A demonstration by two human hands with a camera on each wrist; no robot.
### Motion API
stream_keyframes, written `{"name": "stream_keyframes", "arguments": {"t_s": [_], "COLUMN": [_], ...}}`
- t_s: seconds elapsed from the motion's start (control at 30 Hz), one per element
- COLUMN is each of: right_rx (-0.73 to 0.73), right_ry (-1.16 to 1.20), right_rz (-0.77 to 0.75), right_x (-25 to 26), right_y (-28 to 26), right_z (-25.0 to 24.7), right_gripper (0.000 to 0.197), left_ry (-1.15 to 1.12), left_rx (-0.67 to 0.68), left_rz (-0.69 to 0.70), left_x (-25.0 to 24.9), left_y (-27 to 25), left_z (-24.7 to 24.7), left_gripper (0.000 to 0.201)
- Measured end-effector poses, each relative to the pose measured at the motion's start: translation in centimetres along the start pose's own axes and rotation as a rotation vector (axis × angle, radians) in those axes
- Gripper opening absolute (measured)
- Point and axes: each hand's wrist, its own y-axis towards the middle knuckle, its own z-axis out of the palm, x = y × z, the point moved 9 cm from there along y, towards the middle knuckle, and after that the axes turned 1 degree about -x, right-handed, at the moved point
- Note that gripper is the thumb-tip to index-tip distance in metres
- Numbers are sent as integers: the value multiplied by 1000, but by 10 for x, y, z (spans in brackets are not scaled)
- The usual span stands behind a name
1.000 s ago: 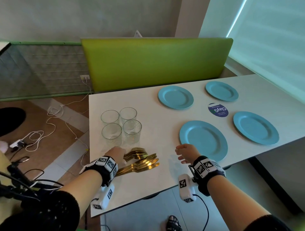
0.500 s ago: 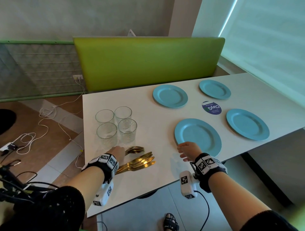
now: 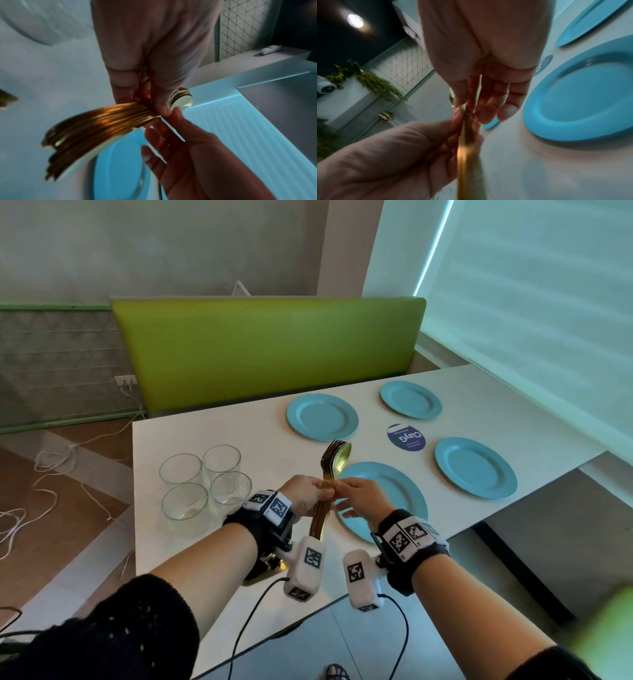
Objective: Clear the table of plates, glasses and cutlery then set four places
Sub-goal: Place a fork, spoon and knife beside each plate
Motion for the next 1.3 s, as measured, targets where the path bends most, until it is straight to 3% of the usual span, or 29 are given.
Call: {"name": "stream_keyframes", "arguments": {"t_s": [0.17, 0.37, 0.67, 0.77, 0.97, 1.07, 1.23, 1.3], "right_rx": [-96, -136, -176, -100, 20, 48, 27, -3], "right_ry": [56, 105, -309, -491, -704, -791, -853, -858], "right_rz": [38, 81, 258, 291, 277, 262, 232, 231], "right_x": [-7, -24, -80, -96, -109, -113, -115, -115], "right_y": [18, 61, 135, 152, 175, 183, 193, 193], "right_z": [-52, -116, -239, -246, -239, -234, -231, -232], "right_gripper": [14, 19, 24, 13, 16, 26, 23, 26], "left_ry": [-19, 62, 43, -33, -114, -118, -167, -174], "left_rx": [42, -6, -236, -307, -406, -412, -385, -371], "left_rz": [37, 2, -58, -80, -128, -149, -160, -152], "left_x": [-19, -37, -62, -61, -56, -53, -56, -55], "left_y": [33, 85, 150, 167, 188, 195, 202, 205], "left_z": [42, 77, 76, 73, 72, 74, 76, 75], "left_gripper": [13, 14, 22, 18, 17, 15, 3, 20]}}
